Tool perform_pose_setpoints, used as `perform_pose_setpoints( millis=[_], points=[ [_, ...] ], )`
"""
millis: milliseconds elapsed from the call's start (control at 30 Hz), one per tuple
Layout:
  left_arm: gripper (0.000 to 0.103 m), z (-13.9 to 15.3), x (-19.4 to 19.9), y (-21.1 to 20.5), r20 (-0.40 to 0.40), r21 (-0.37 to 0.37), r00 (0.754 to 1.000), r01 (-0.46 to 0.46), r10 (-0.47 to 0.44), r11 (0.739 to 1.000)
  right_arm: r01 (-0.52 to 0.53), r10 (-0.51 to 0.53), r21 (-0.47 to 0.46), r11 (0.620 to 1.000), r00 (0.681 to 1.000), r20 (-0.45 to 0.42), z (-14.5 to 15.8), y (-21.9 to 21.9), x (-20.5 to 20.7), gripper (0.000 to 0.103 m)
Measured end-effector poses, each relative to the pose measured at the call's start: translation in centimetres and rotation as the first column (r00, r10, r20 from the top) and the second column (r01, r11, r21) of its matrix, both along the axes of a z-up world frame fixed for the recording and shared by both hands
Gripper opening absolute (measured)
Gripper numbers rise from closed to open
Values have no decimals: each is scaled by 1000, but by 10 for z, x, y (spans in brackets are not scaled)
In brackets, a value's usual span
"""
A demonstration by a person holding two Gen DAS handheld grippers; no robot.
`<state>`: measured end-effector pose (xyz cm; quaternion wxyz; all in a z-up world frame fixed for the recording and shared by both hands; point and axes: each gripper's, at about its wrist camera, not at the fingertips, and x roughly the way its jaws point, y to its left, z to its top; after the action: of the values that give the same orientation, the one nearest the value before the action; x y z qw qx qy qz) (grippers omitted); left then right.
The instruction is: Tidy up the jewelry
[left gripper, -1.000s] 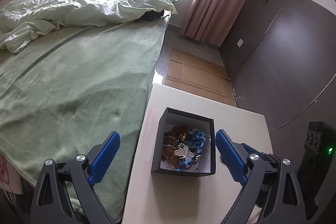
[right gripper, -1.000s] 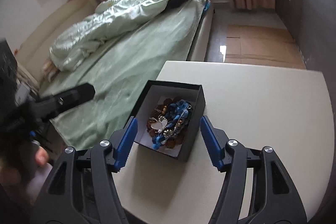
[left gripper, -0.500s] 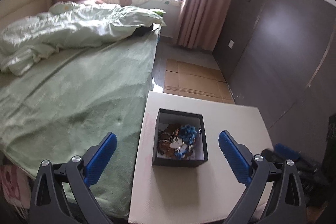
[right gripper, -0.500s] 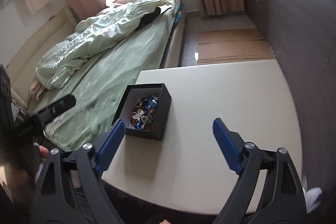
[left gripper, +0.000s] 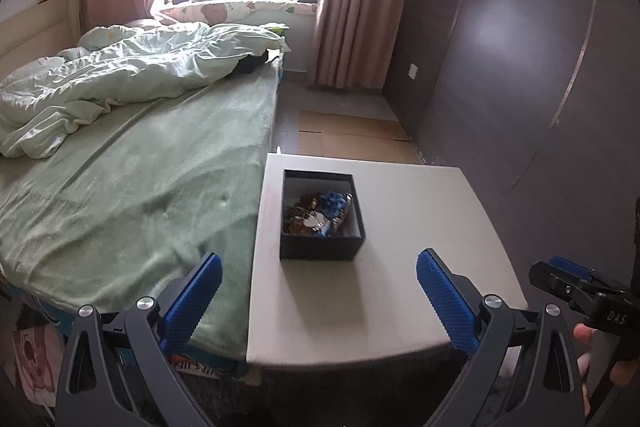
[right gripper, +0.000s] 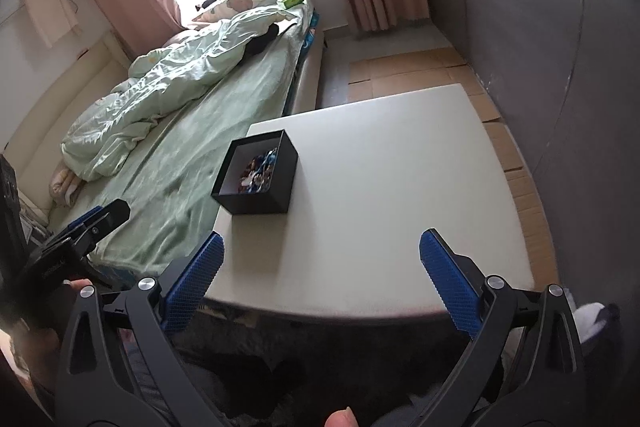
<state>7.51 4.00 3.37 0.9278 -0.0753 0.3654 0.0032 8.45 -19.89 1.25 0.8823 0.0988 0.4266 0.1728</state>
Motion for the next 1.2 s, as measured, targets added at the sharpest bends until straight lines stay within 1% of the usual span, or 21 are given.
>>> perform_pose_setpoints(
  millis=[133, 233, 400, 500, 600, 667, 800, 867, 1000, 1100, 1200],
  points=[
    [94, 8, -22, -11, 19, 20, 999, 32, -33, 999, 1, -1, -2, 1000, 999, 34, 9, 0, -28, 98],
    [94, 12, -38, -20, 38, 41, 997, 63, -64, 997, 14, -13, -14, 1000, 999, 51, 12, -2, -40, 98],
    [94, 11, -51, -24, 55, 73, 996, 62, -66, 995, 24, -21, -35, 999, 997, 78, 13, -4, -53, 98],
    [94, 4, -52, -27, 67, 79, 995, 65, -70, 995, 33, -29, -40, 999, 995, 91, 13, -4, -59, 98],
    [94, -2, -52, -26, 58, 56, 996, 68, -72, 996, 28, -23, -46, 999, 995, 101, 11, -1, -64, 98],
    [94, 0, -52, -27, 74, 60, 994, 71, -75, 996, 24, -18, -58, 998, 995, 100, 10, 2, -65, 98],
    [94, -3, -52, -29, 67, 81, 994, 77, -83, 994, 33, -25, -76, 997, 995, 100, 9, 2, -61, 98],
    [94, -4, -53, -25, 76, 70, 994, 71, -76, 995, 47, -39, -77, 996, 994, 106, 8, 1, -60, 98],
    [94, -6, -53, -12, 77, 25, 997, 24, -26, 999, 67, -59, -56, 996, 991, 124, 8, -3, -61, 98],
    [94, -6, -53, -14, 81, 39, 996, 18, -22, 999, 77, -67, -71, 995, 988, 140, 9, -1, -63, 98],
    [94, -5, -54, -18, 89, 61, 996, 24, -29, 998, 72, -56, -103, 992, 987, 149, 10, 5, -64, 98]
  ],
)
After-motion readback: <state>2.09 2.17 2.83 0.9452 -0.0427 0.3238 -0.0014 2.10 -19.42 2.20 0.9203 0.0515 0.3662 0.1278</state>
